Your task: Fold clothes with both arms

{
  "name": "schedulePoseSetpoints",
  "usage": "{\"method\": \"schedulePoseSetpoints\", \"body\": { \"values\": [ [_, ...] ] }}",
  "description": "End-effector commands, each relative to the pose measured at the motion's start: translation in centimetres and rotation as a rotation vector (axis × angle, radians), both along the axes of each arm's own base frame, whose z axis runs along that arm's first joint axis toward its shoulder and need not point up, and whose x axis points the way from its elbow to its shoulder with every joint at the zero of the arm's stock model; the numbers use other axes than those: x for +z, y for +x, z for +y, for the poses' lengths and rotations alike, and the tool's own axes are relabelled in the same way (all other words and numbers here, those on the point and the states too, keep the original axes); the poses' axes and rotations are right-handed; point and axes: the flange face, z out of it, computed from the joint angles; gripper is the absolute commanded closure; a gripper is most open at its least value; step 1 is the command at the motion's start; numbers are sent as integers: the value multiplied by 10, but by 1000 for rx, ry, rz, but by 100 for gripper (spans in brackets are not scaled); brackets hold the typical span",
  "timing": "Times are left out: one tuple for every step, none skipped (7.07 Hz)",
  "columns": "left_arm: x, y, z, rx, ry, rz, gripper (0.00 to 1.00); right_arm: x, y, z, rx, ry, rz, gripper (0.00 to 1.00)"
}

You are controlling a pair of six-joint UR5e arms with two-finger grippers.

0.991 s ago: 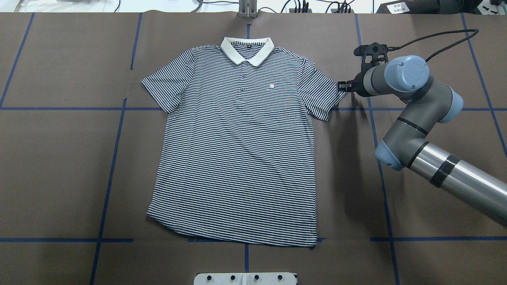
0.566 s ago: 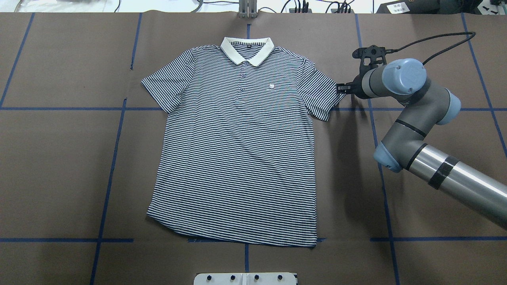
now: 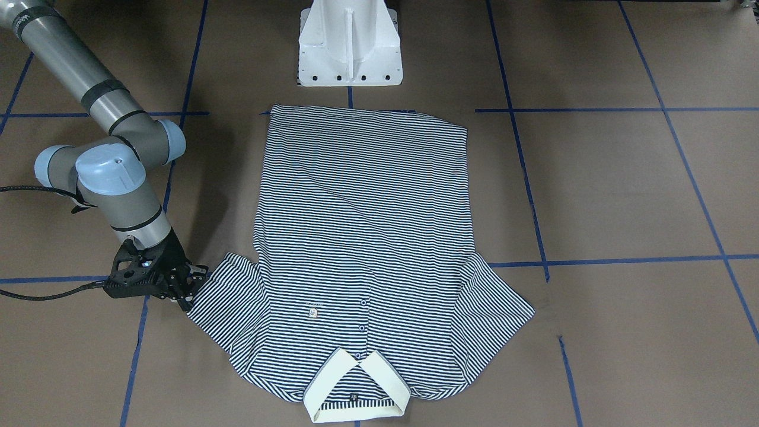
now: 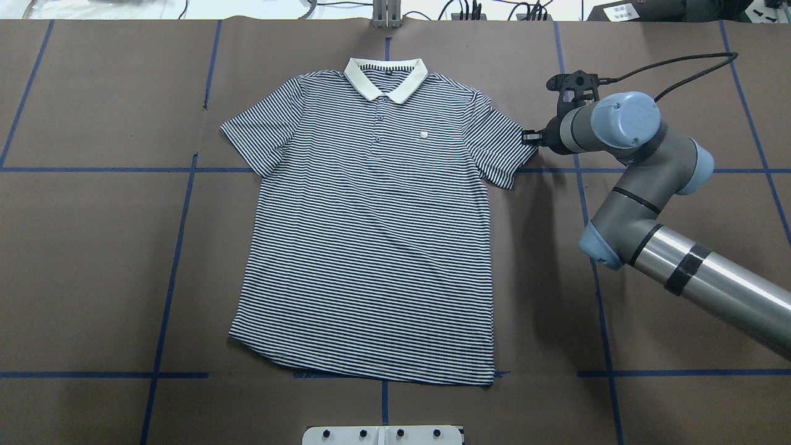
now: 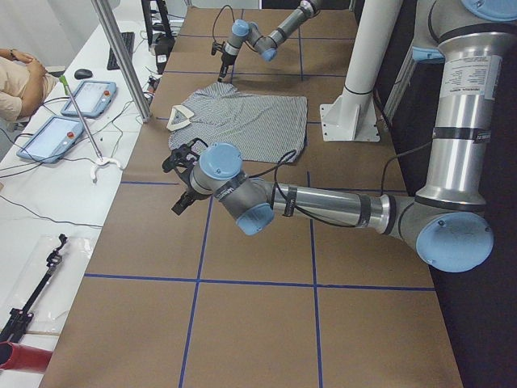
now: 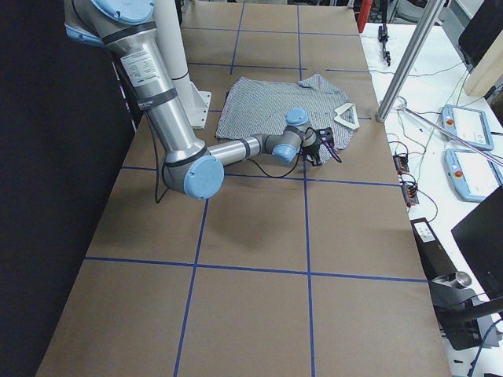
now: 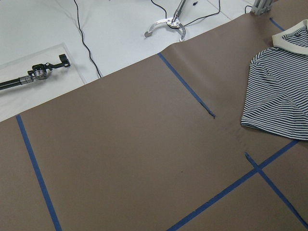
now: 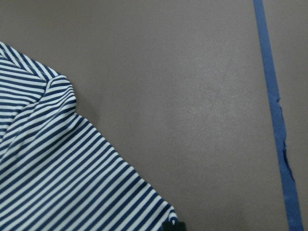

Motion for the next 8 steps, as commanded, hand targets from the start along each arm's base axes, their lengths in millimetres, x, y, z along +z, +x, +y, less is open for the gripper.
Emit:
{"method": "schedulePoseSetpoints", "body": {
  "values": [
    [0, 1, 0, 2, 0, 1, 0, -28, 4, 1, 19, 8, -3, 100],
    [0, 1, 0, 2, 0, 1, 0, -68, 4, -3, 41, -11, 37, 100],
    [0, 1, 0, 2, 0, 1, 0, -110, -4, -4, 66, -41, 59, 100],
    [0, 1, 0, 2, 0, 1, 0, -153, -46, 7, 112, -55, 67, 100],
    [0, 1, 0, 2, 0, 1, 0, -194, -72, 10, 184, -51, 47, 100],
    [0, 1, 0, 2, -1, 1, 0, -219, -109, 15, 209, -85, 28, 100],
    [0, 1, 0, 2, -1, 1, 0, -236, -141, 16, 263, -60, 42, 100],
    [0, 1, 0, 2, -1, 1, 0, -237, -161, 15, 284, -63, 60, 100]
  ]
}}
